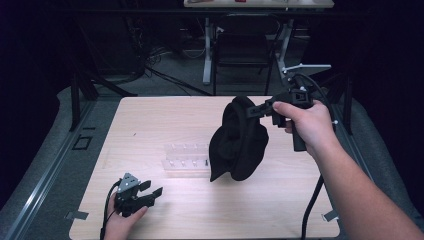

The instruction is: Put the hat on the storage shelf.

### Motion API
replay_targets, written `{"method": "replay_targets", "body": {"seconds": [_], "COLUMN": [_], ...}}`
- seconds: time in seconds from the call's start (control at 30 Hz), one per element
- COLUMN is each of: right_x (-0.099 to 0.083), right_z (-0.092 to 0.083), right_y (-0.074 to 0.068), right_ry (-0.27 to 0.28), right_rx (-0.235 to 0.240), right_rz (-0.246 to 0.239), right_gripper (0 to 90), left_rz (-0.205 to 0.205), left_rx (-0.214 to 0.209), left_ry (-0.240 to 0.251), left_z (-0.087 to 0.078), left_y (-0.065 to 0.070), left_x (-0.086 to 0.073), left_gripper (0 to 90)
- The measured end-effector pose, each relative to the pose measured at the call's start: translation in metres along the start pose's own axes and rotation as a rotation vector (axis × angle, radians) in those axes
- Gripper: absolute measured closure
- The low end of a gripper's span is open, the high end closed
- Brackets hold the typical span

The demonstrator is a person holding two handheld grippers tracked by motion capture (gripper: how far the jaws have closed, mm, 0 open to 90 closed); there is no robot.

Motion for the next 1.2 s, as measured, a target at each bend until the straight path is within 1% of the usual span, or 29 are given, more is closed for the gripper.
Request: {"method": "replay_targets", "body": {"seconds": [0.17,0.2,0.47,0.6,0.67,0.7,0.73,0.8,0.87,0.9,0.93,1.0,1.03,1.07,1.1,1.13,1.2], "right_x": [0.007,0.008,0.020,0.023,0.025,0.025,0.026,0.029,0.030,0.031,0.032,0.033,0.033,0.033,0.033,0.034,0.034], "right_z": [0.008,0.009,0.015,0.019,0.022,0.023,0.023,0.026,0.028,0.028,0.030,0.032,0.033,0.035,0.035,0.036,0.038], "right_y": [0.001,0.001,0.005,0.006,0.007,0.007,0.008,0.009,0.009,0.009,0.009,0.009,0.010,0.010,0.010,0.010,0.010], "right_ry": [0.006,0.010,0.045,0.044,0.048,0.053,0.051,0.060,0.063,0.061,0.064,0.060,0.061,0.060,0.060,0.061,0.065], "right_rx": [-0.006,-0.006,-0.002,-0.012,-0.012,-0.009,-0.006,-0.008,-0.011,-0.012,-0.015,-0.021,-0.023,-0.031,-0.031,-0.038,-0.040], "right_rz": [0.007,0.008,0.024,0.022,0.021,0.024,0.025,0.028,0.027,0.026,0.024,0.023,0.020,0.021,0.021,0.020,0.018], "right_gripper": [88.1,88.1,88.1,88.1,88.2,88.2,88.2,88.1,88.1,88.2,88.1,88.1,88.1,88.1,88.1,88.1,88.1], "left_rz": [-0.007,-0.006,-0.005,-0.003,-0.003,0.000,0.001,0.002,0.007,0.014,0.011,0.016,0.015,0.023,0.023,0.037,0.041], "left_rx": [0.004,0.002,0.000,-0.003,-0.004,-0.007,-0.002,-0.003,-0.004,-0.009,-0.009,-0.014,-0.020,-0.029,-0.029,-0.032,-0.036], "left_ry": [0.017,0.011,0.009,0.007,0.005,-0.004,0.006,0.000,0.002,-0.006,0.002,0.001,-0.007,0.004,0.004,0.012,0.014], "left_z": [-0.001,-0.002,-0.002,0.000,0.001,0.001,0.003,0.003,0.004,0.003,0.004,0.004,0.004,0.004,0.004,0.004,0.004], "left_y": [-0.001,-0.001,-0.002,-0.001,-0.001,-0.001,0.000,0.000,0.001,0.002,0.003,0.004,0.006,0.009,0.009,0.012,0.014], "left_x": [0.000,0.000,0.000,0.000,0.000,0.000,0.000,0.000,0.000,0.000,0.001,0.001,0.002,0.004,0.004,0.006,0.008], "left_gripper": [43.6,43.5,43.5,43.5,43.5,43.5,43.5,43.5,43.5,43.5,43.5,43.5,43.5,43.5,43.5,43.6,43.6]}}
Point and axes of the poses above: each handheld gripper's, and its own axes: z roughly forward along the jaws, x roughly out of its top, y roughly to its right, the point moved 1 cm from there along z, roughly forward along the jaws
